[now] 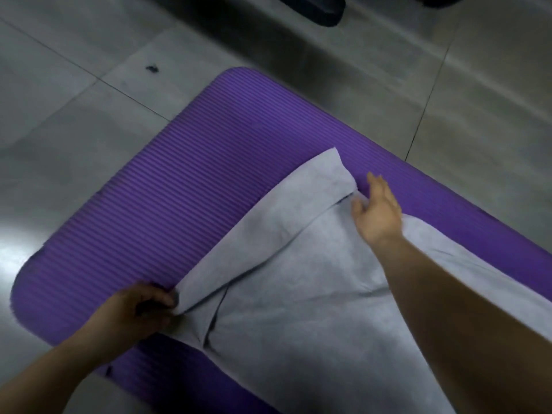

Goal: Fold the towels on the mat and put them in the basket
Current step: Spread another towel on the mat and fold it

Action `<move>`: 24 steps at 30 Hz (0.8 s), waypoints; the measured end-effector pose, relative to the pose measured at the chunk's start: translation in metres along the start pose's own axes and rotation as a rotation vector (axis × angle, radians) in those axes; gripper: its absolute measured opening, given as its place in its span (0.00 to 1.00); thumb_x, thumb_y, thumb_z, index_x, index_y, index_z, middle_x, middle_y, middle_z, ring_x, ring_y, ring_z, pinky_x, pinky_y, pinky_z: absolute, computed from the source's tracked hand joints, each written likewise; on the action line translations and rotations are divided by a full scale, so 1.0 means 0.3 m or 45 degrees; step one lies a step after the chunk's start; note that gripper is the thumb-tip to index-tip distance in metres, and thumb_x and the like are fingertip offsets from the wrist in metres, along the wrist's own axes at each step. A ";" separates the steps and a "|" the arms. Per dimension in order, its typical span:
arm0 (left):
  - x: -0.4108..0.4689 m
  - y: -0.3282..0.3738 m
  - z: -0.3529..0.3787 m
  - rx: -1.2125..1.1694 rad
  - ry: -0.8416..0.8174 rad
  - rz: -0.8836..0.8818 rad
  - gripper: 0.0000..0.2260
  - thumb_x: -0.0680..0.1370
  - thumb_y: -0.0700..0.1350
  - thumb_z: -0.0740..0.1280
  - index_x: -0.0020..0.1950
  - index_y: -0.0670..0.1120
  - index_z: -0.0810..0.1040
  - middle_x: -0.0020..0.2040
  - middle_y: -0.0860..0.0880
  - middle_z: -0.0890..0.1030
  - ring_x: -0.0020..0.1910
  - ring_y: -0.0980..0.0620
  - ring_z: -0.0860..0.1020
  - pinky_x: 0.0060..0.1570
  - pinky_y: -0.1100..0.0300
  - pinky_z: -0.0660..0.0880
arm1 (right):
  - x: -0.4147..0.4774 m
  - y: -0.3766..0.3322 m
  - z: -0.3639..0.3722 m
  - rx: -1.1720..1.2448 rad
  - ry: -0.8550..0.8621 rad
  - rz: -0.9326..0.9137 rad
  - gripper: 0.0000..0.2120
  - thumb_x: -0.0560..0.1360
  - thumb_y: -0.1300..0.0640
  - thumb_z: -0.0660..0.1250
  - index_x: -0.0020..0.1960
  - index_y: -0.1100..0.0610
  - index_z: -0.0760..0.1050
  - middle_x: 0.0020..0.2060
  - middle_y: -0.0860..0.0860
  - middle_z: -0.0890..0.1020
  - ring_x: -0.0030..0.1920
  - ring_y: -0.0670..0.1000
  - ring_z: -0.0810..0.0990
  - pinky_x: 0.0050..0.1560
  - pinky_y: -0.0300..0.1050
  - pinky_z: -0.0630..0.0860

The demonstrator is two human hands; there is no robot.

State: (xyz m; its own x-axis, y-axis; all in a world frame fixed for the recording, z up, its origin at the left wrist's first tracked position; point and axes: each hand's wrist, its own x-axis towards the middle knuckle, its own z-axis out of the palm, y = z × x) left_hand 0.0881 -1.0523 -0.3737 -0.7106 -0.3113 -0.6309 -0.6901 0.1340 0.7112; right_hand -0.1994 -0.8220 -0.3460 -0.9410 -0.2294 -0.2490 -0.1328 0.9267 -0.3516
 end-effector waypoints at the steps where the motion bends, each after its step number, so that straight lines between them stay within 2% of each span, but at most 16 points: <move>1: -0.005 0.028 -0.019 0.083 -0.054 0.009 0.07 0.56 0.46 0.79 0.28 0.52 0.82 0.37 0.48 0.82 0.27 0.66 0.76 0.30 0.74 0.71 | -0.034 0.031 0.018 -0.105 0.025 -0.015 0.26 0.79 0.53 0.56 0.75 0.56 0.54 0.75 0.54 0.54 0.75 0.54 0.52 0.73 0.47 0.47; 2: -0.006 0.061 -0.035 0.209 -0.066 0.027 0.09 0.52 0.58 0.76 0.28 0.60 0.81 0.34 0.51 0.81 0.29 0.64 0.77 0.32 0.72 0.72 | -0.070 0.065 0.036 -0.169 0.058 -0.023 0.26 0.79 0.51 0.55 0.74 0.57 0.55 0.75 0.56 0.55 0.75 0.55 0.53 0.73 0.48 0.47; 3: 0.002 0.101 -0.046 0.349 -0.005 0.037 0.07 0.54 0.64 0.72 0.27 0.65 0.79 0.33 0.52 0.81 0.32 0.61 0.78 0.36 0.67 0.73 | -0.108 0.101 0.056 -0.196 0.094 -0.014 0.28 0.77 0.47 0.53 0.73 0.59 0.58 0.74 0.58 0.58 0.74 0.58 0.56 0.73 0.50 0.48; 4: 0.025 0.142 -0.054 0.452 0.054 0.076 0.07 0.61 0.63 0.71 0.27 0.62 0.79 0.33 0.51 0.79 0.33 0.56 0.77 0.39 0.61 0.73 | -0.142 0.137 0.078 -0.196 0.136 0.010 0.31 0.75 0.44 0.50 0.72 0.61 0.62 0.72 0.61 0.62 0.72 0.61 0.60 0.72 0.53 0.51; 5: 0.051 0.198 -0.054 0.500 0.128 0.113 0.11 0.68 0.56 0.71 0.27 0.55 0.79 0.34 0.52 0.78 0.33 0.55 0.75 0.41 0.57 0.71 | -0.169 0.173 0.105 -0.207 0.186 0.034 0.33 0.72 0.43 0.49 0.70 0.63 0.65 0.69 0.63 0.66 0.70 0.64 0.64 0.70 0.57 0.55; 6: 0.088 0.261 -0.044 0.507 0.213 0.159 0.13 0.73 0.49 0.69 0.28 0.51 0.79 0.35 0.50 0.77 0.34 0.53 0.75 0.40 0.58 0.69 | -0.189 0.199 0.126 -0.218 0.227 0.060 0.34 0.71 0.44 0.49 0.68 0.65 0.67 0.67 0.65 0.69 0.67 0.66 0.67 0.68 0.61 0.59; 8: 0.192 0.391 0.008 0.550 0.287 0.310 0.11 0.76 0.44 0.64 0.38 0.40 0.80 0.38 0.45 0.79 0.39 0.46 0.76 0.37 0.59 0.65 | -0.207 0.226 0.161 -0.233 0.252 0.112 0.33 0.72 0.44 0.49 0.67 0.67 0.67 0.65 0.67 0.70 0.65 0.68 0.69 0.65 0.63 0.62; 10: 0.316 0.516 0.091 0.603 0.299 0.503 0.13 0.78 0.43 0.61 0.46 0.35 0.79 0.44 0.40 0.80 0.45 0.43 0.76 0.42 0.58 0.64 | -0.201 0.230 0.173 -0.215 0.216 0.134 0.36 0.71 0.42 0.44 0.70 0.65 0.64 0.69 0.65 0.65 0.69 0.66 0.65 0.69 0.59 0.57; 12: 0.452 0.628 0.185 0.651 0.240 0.640 0.12 0.79 0.41 0.58 0.52 0.36 0.79 0.52 0.39 0.80 0.52 0.43 0.76 0.49 0.60 0.65 | -0.191 0.241 0.174 -0.234 0.169 0.114 0.37 0.70 0.41 0.41 0.71 0.62 0.62 0.71 0.63 0.62 0.71 0.64 0.61 0.71 0.56 0.53; 14: 0.594 0.732 0.283 0.665 0.173 0.678 0.13 0.80 0.39 0.56 0.58 0.38 0.77 0.60 0.41 0.77 0.59 0.44 0.74 0.57 0.62 0.64 | -0.184 0.250 0.167 -0.277 0.158 0.062 0.38 0.69 0.41 0.40 0.72 0.60 0.61 0.72 0.62 0.61 0.72 0.63 0.60 0.71 0.55 0.52; 16: 0.689 0.812 0.377 0.690 0.192 0.670 0.15 0.80 0.40 0.56 0.65 0.41 0.72 0.67 0.42 0.72 0.66 0.44 0.70 0.66 0.60 0.62 | -0.180 0.258 0.151 -0.267 0.034 0.052 0.42 0.66 0.38 0.34 0.75 0.56 0.54 0.75 0.58 0.52 0.75 0.59 0.51 0.73 0.51 0.44; 18: 0.738 0.843 0.451 0.847 0.161 0.653 0.19 0.79 0.42 0.59 0.70 0.45 0.66 0.72 0.43 0.64 0.70 0.44 0.64 0.71 0.56 0.58 | -0.181 0.273 0.131 -0.246 -0.075 0.034 0.45 0.62 0.36 0.31 0.76 0.52 0.47 0.76 0.54 0.46 0.76 0.55 0.44 0.73 0.47 0.39; 20: 0.752 0.852 0.493 0.989 0.100 0.565 0.22 0.78 0.43 0.62 0.71 0.47 0.64 0.73 0.43 0.61 0.71 0.43 0.62 0.71 0.54 0.58 | -0.190 0.283 0.106 -0.188 -0.089 -0.007 0.45 0.62 0.34 0.32 0.75 0.51 0.48 0.76 0.52 0.47 0.76 0.53 0.45 0.73 0.45 0.39; 22: 0.752 0.860 0.493 0.989 0.098 0.542 0.19 0.76 0.42 0.64 0.67 0.46 0.70 0.69 0.43 0.68 0.68 0.43 0.67 0.68 0.54 0.63 | -0.205 0.289 0.088 -0.069 -0.007 0.012 0.42 0.65 0.35 0.38 0.75 0.53 0.54 0.75 0.54 0.53 0.75 0.55 0.50 0.73 0.46 0.41; 24: 0.751 0.877 0.463 0.880 0.112 0.584 0.13 0.75 0.42 0.66 0.60 0.44 0.77 0.63 0.42 0.76 0.62 0.44 0.73 0.61 0.58 0.68 | -0.232 0.306 0.090 -0.105 0.233 -0.029 0.35 0.70 0.40 0.47 0.72 0.57 0.62 0.71 0.59 0.63 0.72 0.60 0.60 0.71 0.53 0.49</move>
State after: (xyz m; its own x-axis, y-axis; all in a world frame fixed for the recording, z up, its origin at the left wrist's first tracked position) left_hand -0.2727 -0.9564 -0.3719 -0.9483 -0.1537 -0.2778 -0.2836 0.8035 0.5234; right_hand -0.1378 -0.7289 -0.3853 -0.9773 -0.1995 -0.0709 -0.1727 0.9449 -0.2781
